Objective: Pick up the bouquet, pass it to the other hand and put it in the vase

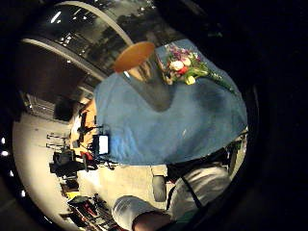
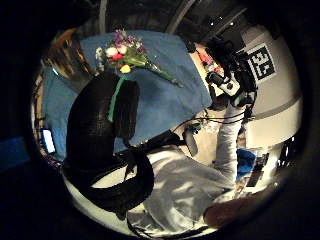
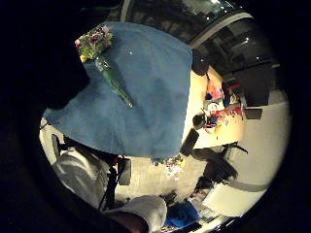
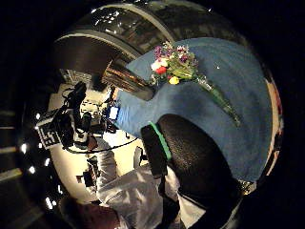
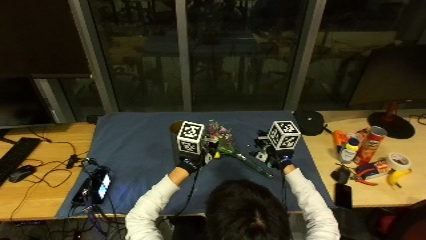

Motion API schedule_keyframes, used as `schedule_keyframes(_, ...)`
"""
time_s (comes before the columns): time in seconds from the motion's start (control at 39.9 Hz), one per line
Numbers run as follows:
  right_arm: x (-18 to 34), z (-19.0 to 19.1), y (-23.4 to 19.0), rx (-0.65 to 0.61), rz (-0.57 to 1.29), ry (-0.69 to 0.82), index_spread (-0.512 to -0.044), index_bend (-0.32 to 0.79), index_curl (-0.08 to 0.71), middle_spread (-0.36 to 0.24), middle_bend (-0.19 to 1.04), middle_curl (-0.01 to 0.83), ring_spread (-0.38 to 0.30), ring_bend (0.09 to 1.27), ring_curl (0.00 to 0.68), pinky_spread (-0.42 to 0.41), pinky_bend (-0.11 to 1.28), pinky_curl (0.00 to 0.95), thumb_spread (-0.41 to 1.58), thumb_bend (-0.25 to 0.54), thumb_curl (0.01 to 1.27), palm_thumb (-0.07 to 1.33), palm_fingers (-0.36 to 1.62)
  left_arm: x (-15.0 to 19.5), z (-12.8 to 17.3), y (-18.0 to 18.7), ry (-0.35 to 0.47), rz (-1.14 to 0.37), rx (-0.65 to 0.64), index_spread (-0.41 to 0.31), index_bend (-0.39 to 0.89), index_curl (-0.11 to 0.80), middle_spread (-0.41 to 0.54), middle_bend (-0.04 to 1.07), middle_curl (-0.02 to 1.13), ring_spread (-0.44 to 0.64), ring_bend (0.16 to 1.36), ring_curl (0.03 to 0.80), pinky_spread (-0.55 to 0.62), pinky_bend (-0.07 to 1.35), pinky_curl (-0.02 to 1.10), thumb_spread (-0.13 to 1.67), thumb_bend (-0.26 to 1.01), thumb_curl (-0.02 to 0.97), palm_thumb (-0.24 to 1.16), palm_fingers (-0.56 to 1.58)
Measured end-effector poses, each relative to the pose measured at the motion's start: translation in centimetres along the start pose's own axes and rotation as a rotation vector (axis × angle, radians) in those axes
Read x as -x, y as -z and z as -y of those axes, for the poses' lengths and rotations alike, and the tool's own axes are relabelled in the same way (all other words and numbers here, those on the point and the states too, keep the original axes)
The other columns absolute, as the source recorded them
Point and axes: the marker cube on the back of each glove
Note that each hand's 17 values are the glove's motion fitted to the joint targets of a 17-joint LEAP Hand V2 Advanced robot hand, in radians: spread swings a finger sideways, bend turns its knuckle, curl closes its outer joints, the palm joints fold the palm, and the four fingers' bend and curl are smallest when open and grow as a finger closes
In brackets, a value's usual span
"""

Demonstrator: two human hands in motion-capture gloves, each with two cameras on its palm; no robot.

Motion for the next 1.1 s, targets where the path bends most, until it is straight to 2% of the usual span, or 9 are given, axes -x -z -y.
schedule_keyframes(0.03,0.0,0.0,0.0,0.001,0.0,-0.001,-0.171,0.0,-0.013,0.006,0.23,0.054,0.043,0.39,0.073,0.101,0.44,0.094,0.43,0.158,0.05,0.26,0.29,0.0,0.0,0.0,0.002,0.001,0.002,-0.041,0.25,0.077,0.014,0.25,0.07,0.05,0.38,0.07,0.06,0.31,0.06,0.46,0.14,0.047,0.22,0.65)
schedule_keyframes(0.15,-0.4,-0.1,-0.1,0.0,-0.007,-0.007,-0.258,0.04,0.015,0.009,0.26,0.117,0.06,0.46,0.149,0.155,0.51,0.177,0.74,0.16,0.08,0.29,0.22,0.2,0.1,-0.4,0.013,0.005,0.022,-0.057,0.23,0.151,0.021,0.23,0.17,0.08,0.4,0.162,0.1,0.31,0.16,0.79,0.15,0.089,0.25,0.61)
schedule_keyframes(0.25,-0.6,-0.7,0.2,-0.004,-0.015,-0.017,-0.295,0.06,0.024,0.01,0.28,0.155,0.069,0.5,0.18,0.179,0.53,0.212,0.89,0.147,0.1,0.3,0.19,0.1,0.0,-0.4,0.003,0.011,0.023,-0.064,0.22,0.192,0.03,0.21,0.21,0.1,0.4,0.188,0.12,0.3,0.19,0.95,0.15,0.117,0.25,0.6)
schedule_keyframes(0.38,-0.7,-0.7,0.6,-0.012,-0.014,-0.021,-0.318,0.08,0.04,0.011,0.3,0.193,0.076,0.53,0.203,0.194,0.55,0.239,1.01,0.127,0.13,0.32,0.16,0.1,-0.1,-0.1,-0.002,0.024,0.012,-0.069,0.19,0.232,0.036,0.19,0.23,0.11,0.39,0.206,0.13,0.28,0.21,1.08,0.13,0.147,0.26,0.6)
schedule_keyframes(0.63,-0.2,0.5,0.9,0.007,-0.034,-0.043,-0.331,0.1,0.073,0.011,0.32,0.246,0.082,0.55,0.23,0.205,0.57,0.274,1.12,0.077,0.17,0.34,0.14,2.5,-1.0,0.8,-0.01,0.115,0.001,-0.073,0.17,0.285,0.035,0.18,0.28,0.12,0.39,0.233,0.14,0.26,0.25,1.19,0.09,0.195,0.26,0.59)
schedule_keyframes(0.93,-1.2,-0.8,1.1,0.029,-0.034,-0.095,-0.334,0.1,0.104,0.012,0.32,0.285,0.083,0.57,0.253,0.209,0.58,0.303,1.17,0.02,0.2,0.36,0.13,4.6,-3.2,1.2,-0.012,0.1,0.024,-0.09,0.17,0.328,-0.006,0.18,0.32,0.1,0.36,0.253,0.12,0.23,0.29,1.25,0.05,0.236,0.29,0.63)
schedule_keyframes(1.1,-2.0,0.6,2.1,0.036,-0.031,-0.173,-0.286,0.06,0.093,0.019,0.34,0.308,0.045,0.65,0.278,0.199,0.63,0.319,1.16,-0.007,0.22,0.38,0.29,4.2,-3.6,0.5,-0.018,0.047,-0.009,-0.082,0.14,0.332,-0.005,0.18,0.33,0.09,0.36,0.27,0.11,0.24,0.31,1.26,0.03,0.252,0.3,0.6)
